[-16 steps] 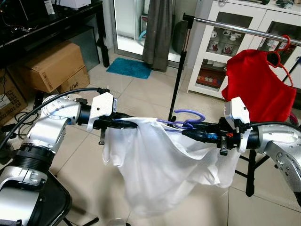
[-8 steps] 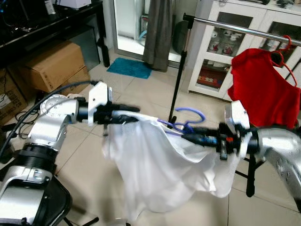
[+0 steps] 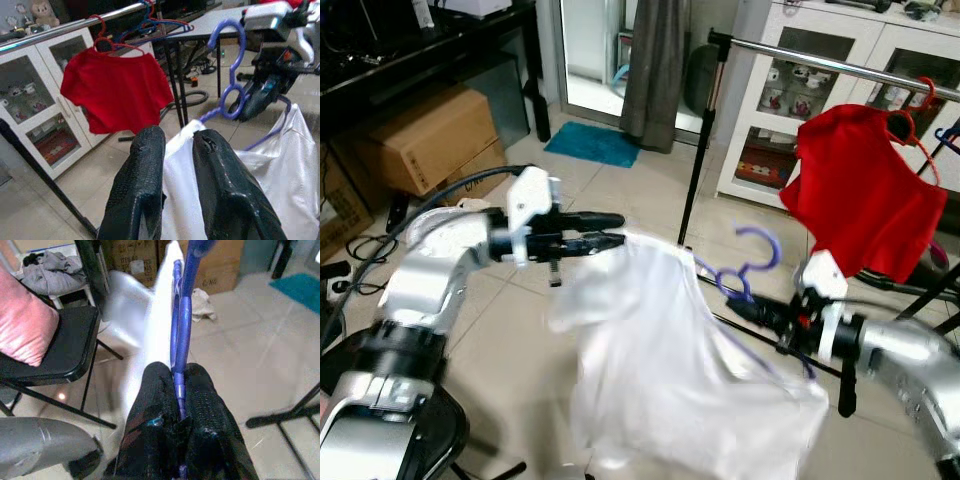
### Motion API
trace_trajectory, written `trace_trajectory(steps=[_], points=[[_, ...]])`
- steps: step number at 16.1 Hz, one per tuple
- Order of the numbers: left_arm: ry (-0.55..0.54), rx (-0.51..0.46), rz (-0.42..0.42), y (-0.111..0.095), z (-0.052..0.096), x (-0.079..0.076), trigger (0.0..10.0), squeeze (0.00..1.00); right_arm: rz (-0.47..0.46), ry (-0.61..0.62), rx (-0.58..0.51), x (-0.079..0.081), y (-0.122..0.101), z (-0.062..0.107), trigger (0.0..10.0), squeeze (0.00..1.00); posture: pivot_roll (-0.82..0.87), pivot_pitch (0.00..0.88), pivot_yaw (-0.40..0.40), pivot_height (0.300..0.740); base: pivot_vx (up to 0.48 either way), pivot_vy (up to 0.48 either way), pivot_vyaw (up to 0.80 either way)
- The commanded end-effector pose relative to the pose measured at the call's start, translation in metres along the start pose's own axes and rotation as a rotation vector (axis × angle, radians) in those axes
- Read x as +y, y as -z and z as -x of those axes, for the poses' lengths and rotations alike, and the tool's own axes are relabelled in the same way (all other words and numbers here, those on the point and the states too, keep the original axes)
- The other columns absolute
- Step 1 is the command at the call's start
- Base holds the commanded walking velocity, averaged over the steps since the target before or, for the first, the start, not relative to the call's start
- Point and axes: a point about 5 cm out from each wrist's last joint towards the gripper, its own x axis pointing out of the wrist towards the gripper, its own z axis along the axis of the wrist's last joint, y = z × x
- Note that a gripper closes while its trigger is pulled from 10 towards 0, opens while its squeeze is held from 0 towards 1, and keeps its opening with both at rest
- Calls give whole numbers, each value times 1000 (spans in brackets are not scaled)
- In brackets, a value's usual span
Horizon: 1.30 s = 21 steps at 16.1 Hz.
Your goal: Hang hanger
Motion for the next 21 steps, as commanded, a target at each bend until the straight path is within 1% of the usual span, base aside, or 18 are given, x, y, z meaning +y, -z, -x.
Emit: trace_trajectory(steps=[1, 3, 4, 5, 6, 7, 8, 9, 10, 11, 12, 13, 14, 15, 16, 18, 19, 21], points=[[0, -18, -19, -5, -2, -1, 10000, 0, 40, 8, -53, -1, -14, 2, 0, 0, 86, 0, -49, 740, 0, 0, 0], [-13, -48, -42, -9, -2, -1, 10000, 0, 50, -17, -102, 2, -21, 2, 0, 0, 86, 0, -49, 740, 0, 0, 0], [-21, -69, -18, -11, -1, 0, 10000, 0, 57, -37, -110, 3, -23, 2, 0, 0, 85, 0, -49, 740, 0, 0, 0], [-93, -20, 79, -5, -1, 7, 10000, 0, 65, -22, -92, 1, -22, 3, 0, 0, 83, 0, -46, 740, 0, 0, 0], [-161, 1, 81, -2, -1, 9, 10000, 125, 65, 0, -76, -1, -20, 3, 0, 0, 82, 0, -44, 740, 0, 0, 0], [-242, 69, 105, 10, -5, 1, 10000, 298, 48, 75, -61, -4, -16, 2, 0, 0, 76, 0, -35, 740, 0, 0, 0], [-311, 47, 129, 14, -9, -6, 10000, 75, 20, 154, -65, -6, -12, -1, 0, 0, 76, 0, -37, 740, 0, 0, 0], [-334, 23, 135, 14, -10, -9, 10000, 75, 10, 182, -70, -7, -11, -2, 0, 0, 76, 0, -39, 740, 0, 0, 0], [-513, 80, 185, 32, -12, -17, 10000, 0, -53, 313, -105, -4, -4, -11, 0, 0, 83, 0, -43, 740, 0, 0, 0], [-566, 70, 181, 34, -13, -20, 10000, 0, -80, 354, -124, -3, -2, -14, 0, 0, 83, 0, -43, 740, 0, 0, 0], [-652, 67, 245, 41, -13, -29, 10000, 0, -141, 472, -149, -5, 4, -18, 0, 0, 84, 0, -45, 740, 0, 0, 0], [-728, 99, 277, 45, -17, -43, 10000, 0, -147, 632, -132, -8, 12, -22, 10000, 0, 85, 0, -48, 740, 0, 0, 0], [-751, 117, 270, 47, -17, -46, 10000, 0, -177, 646, -117, -7, 15, -26, 10000, 0, 88, 0, -47, 740, 0, 0, 0], [-777, 121, 258, 47, -18, -48, 10000, 0, -174, 665, -107, -7, 16, -29, 10000, 0, 89, 0, -46, 740, 0, 0, 0], [-838, 136, 251, 50, -17, -50, 10000, 0, -147, 707, -92, -6, 16, -36, 10000, 0, 89, 0, -46, 740, 0, 0, 0], [-938, 121, 262, 50, -17, -51, 10000, 0, -127, 696, -133, 2, 9, -49, 10000, 0, 99, 0, -50, 740, 345, 0, 0], [-937, 122, 259, 48, -18, -53, 10000, 0, -142, 721, -165, 2, 7, -49, 10000, 0, 101, 0, -51, 740, 409, 0, 0], [-939, 127, 276, 48, -19, -54, 10000, 16, -153, 789, -178, -3, 5, -46, 10000, 0, 105, 0, -51, 740, 450, 0, 0]])
